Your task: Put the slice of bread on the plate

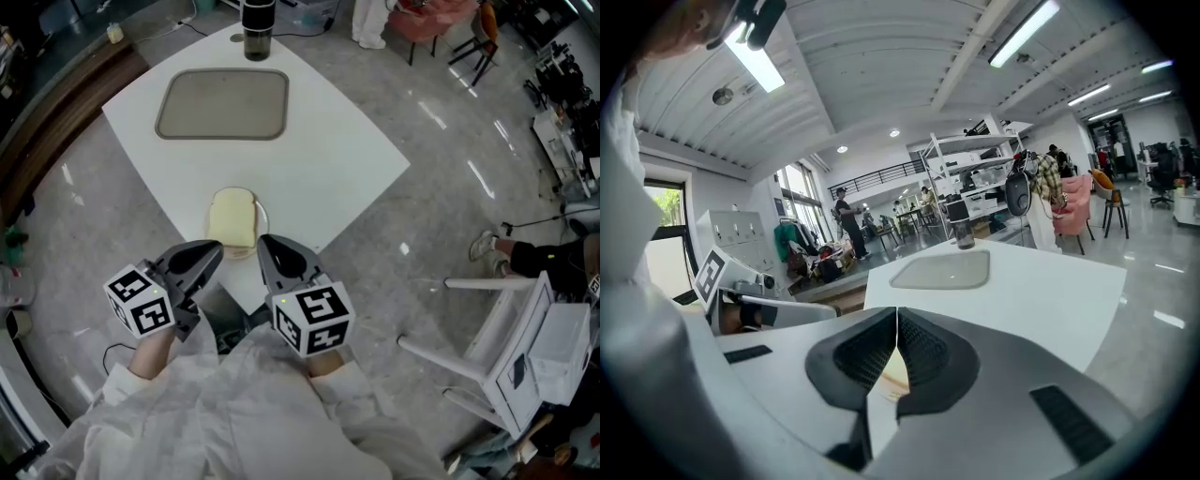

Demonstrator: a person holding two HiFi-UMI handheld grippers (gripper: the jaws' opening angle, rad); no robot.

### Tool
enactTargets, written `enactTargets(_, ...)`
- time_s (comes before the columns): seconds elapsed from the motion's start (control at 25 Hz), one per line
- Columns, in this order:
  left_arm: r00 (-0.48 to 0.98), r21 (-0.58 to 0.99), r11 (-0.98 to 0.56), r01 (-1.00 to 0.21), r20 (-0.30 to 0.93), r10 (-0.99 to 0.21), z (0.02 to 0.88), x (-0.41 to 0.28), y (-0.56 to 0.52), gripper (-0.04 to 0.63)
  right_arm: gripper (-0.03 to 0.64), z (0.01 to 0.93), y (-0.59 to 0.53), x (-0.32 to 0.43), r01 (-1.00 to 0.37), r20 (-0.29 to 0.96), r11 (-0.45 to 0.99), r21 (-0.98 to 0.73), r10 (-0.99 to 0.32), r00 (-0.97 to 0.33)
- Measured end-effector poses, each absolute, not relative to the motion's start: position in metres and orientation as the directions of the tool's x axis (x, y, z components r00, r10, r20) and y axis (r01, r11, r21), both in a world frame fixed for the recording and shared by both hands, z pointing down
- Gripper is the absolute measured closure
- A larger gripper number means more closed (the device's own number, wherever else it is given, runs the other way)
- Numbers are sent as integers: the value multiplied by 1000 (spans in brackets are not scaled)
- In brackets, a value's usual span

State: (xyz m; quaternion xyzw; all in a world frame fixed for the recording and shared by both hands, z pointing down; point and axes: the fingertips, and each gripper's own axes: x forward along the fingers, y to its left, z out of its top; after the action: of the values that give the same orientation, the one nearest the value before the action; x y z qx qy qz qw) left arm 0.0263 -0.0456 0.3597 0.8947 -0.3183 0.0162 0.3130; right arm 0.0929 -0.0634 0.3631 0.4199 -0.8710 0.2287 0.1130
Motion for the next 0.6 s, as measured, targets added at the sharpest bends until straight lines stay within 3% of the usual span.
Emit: enactTargets(0.6, 777, 586, -533, -610, 313, -546, 391, -26, -84, 585, 601, 380, -96, 79, -836, 457, 443, -324, -701, -548)
